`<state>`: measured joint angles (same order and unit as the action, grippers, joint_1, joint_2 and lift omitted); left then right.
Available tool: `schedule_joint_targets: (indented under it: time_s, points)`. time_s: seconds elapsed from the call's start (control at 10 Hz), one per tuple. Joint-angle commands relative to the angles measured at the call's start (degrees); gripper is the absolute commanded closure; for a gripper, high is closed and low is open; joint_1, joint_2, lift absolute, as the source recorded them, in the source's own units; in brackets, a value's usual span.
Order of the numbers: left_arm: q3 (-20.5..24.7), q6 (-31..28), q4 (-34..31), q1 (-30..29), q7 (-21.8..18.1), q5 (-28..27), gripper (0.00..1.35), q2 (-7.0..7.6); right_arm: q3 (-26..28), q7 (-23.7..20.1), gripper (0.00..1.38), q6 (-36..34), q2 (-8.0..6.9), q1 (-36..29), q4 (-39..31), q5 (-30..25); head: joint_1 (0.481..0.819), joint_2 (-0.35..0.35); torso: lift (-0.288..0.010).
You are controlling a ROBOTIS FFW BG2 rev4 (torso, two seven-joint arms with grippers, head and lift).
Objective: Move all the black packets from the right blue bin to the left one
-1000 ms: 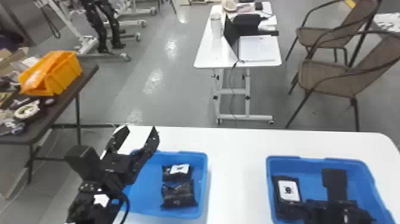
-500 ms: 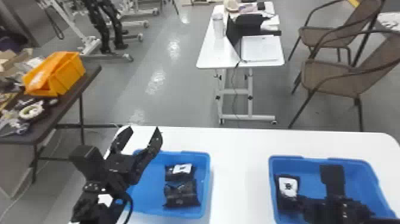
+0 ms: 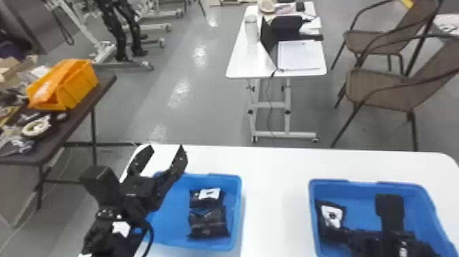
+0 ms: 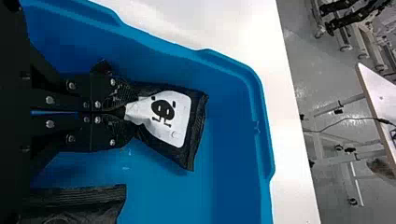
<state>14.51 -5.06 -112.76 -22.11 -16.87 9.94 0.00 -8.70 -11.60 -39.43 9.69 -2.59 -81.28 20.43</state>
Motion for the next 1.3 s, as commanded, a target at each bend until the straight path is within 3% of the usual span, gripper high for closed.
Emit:
schedule_joint_targets:
  time_s: [0.0, 0.4, 0.6, 0.9, 1.1, 1.2]
  points:
    - [-0.1, -0.3, 0.0, 0.14, 0.0, 0.17, 0.31, -0.15, 0.87, 0.0, 1.29, 1.02, -0.02, -1.72, -3.01, -0.04, 0.695, 0.193, 0.0]
    - [0.17, -4.26, -0.53, 0.58, -0.26, 5.0, 0.31, -0.15, 7.38, 0.17, 1.29, 1.46, -0.73, -11.65, -23.23, -7.95, 0.695, 0.157, 0.0]
    - [0.61, -11.29, -1.23, 2.25, -0.79, 13.35, 0.31, -0.15, 6.59, -5.98, 1.29, 4.36, 0.5, -8.13, -27.36, -12.0, 0.695, 0.132, 0.0]
    - [-0.45, -21.49, -1.06, 5.94, -1.76, 23.72, 0.32, 0.35, -1.85, -15.56, 1.29, 8.66, 0.86, 4.7, -20.68, -13.93, 0.695, 0.144, 0.0]
    - [-0.62, -27.55, -0.44, 8.84, -3.96, 28.56, 0.31, 1.49, -9.85, -17.32, 1.29, 10.33, 1.73, 11.82, -13.82, -9.8, 0.695, 0.163, 0.0]
    - [-0.71, -29.31, 0.53, 9.89, -5.45, 29.7, 0.32, 0.88, -13.98, -18.11, 1.29, 10.86, 1.56, 14.98, -10.92, -8.22, 0.695, 0.181, 0.0]
